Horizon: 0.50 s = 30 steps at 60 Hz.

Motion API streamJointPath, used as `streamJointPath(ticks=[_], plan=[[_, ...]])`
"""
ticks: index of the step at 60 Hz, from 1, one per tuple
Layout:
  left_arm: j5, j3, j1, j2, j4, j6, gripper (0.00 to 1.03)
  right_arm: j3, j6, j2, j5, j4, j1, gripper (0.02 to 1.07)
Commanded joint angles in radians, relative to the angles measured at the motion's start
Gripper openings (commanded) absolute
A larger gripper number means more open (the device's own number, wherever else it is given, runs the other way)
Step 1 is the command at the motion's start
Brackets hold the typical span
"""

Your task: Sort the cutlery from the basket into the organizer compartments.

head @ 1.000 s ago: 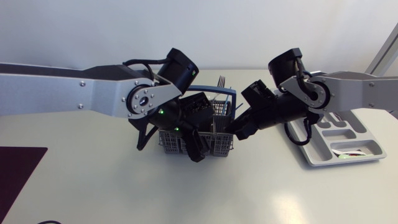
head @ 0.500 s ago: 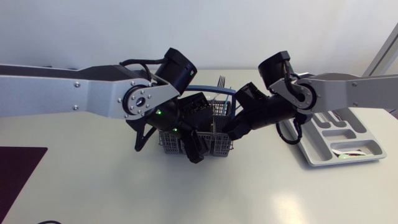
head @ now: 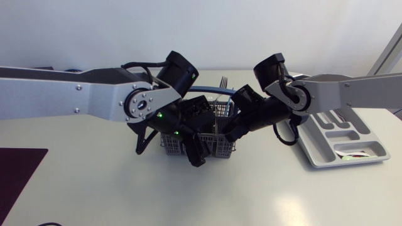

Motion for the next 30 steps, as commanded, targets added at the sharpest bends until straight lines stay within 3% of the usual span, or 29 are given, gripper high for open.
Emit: streamJointPath(ticks=[1,6,8,15,30], plan=[[0.008,-0.024,0.004,-0.025,0.004,-0.010,0.83,0.008,0.020,-0.003,0.018,-0.017,0.018,0.09],[0.008,-0.024,0.002,-0.025,0.004,-0.010,0.83,0.006,0.022,-0.010,0.044,-0.017,0.023,0.10],[0.008,-0.025,0.004,-0.026,0.004,-0.011,0.83,0.006,0.023,-0.020,0.058,-0.020,0.024,0.17],[0.007,-0.030,0.004,-0.029,0.004,-0.010,0.83,0.026,0.025,-0.046,0.147,-0.083,0.053,0.24],[0.008,-0.033,0.004,-0.037,0.004,-0.010,0.83,0.085,0.012,-0.049,0.233,-0.192,0.070,0.25]])
